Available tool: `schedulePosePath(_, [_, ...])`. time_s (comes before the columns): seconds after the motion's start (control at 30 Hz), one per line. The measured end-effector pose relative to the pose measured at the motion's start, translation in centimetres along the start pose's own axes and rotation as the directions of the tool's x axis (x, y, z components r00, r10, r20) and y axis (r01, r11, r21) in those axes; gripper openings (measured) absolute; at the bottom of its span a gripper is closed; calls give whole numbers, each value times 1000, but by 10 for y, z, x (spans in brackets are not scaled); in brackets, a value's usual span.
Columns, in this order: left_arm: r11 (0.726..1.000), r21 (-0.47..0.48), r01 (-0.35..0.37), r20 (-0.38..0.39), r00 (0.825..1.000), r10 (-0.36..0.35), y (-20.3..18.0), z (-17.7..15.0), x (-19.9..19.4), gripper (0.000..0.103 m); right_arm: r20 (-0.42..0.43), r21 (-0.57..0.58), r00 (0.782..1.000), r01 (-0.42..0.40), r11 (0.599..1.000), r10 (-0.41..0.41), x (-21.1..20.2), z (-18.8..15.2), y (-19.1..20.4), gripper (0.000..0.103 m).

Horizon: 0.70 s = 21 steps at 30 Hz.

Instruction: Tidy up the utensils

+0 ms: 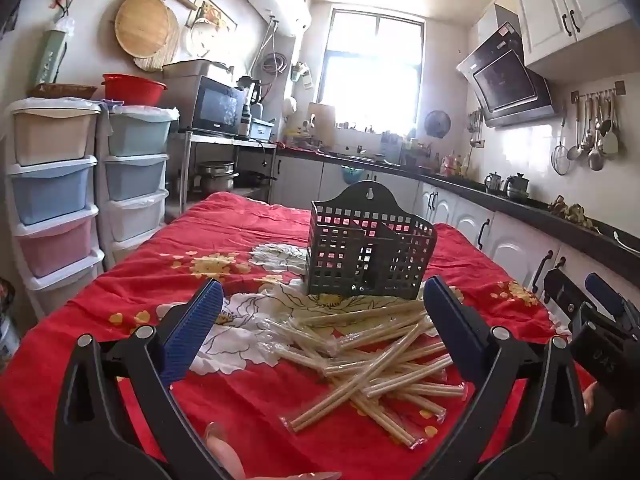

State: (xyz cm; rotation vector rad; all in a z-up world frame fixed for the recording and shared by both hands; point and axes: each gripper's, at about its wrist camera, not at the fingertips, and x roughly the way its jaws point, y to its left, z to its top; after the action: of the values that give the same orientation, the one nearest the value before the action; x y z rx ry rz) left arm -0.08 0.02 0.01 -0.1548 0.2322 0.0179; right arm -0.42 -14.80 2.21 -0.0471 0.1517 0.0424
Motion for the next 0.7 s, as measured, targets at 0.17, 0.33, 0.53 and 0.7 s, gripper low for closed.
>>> schedulePosePath(0.17, [1000,-1,-2,-2,1000,2,0,0,0,93,-17,-9,1000,1,1000,-1,-2,2,4,97])
schedulePosePath(0.33, [1000,1,-5,-3,1000,5,-1,0,-1,93,-5,-8,1000,-5,1000,5,-2,-4,-1,97])
schedulePosePath(0.53, [1000,-3,0,-1,1000,0,0,2,-2,93,-6,-8,1000,-5,1000,5,-2,-2,1,97])
schedulePosePath(0.7, [1000,-2,0,1,1000,0,0,1,-2,93,-2,-5,1000,-4,1000,4,-5,1,3,97])
